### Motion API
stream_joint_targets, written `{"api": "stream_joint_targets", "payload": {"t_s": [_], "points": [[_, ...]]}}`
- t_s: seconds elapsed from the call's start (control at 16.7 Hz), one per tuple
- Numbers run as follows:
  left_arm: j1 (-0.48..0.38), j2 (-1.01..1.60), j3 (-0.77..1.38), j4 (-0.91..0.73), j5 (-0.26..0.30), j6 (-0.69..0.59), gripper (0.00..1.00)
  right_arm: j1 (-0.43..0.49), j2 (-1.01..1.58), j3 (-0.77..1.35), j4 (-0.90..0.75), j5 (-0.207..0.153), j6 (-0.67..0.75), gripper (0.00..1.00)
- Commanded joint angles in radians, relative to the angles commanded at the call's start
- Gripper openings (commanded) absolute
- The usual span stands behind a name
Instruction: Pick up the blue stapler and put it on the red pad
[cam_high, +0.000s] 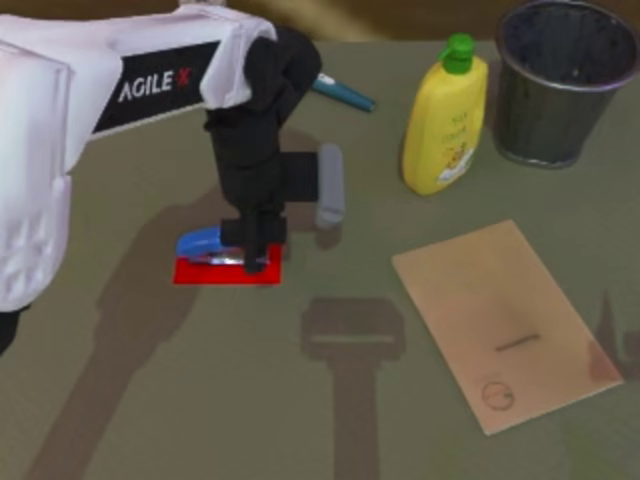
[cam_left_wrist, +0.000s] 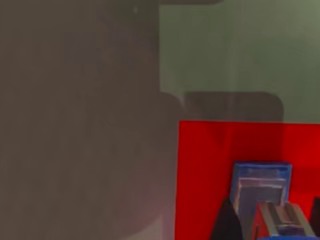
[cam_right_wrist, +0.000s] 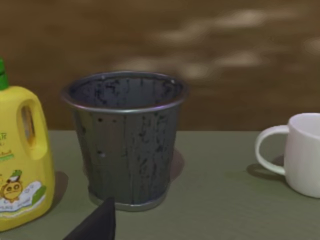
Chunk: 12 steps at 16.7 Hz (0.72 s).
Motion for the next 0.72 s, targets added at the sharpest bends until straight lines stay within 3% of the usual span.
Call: {"api": "stream_joint_targets", "payload": {"t_s": [0.36,0.72], "points": [[0.000,0.000,0.000,0.000,0.000,0.000,0.98,0.000,0.000,0.000,0.000,0.000,0.000,1.00],[0.000,0.000,0.000,0.000,0.000,0.000,1.00,0.000,0.000,0.000,0.000,0.000,0.000,1.00]]}}
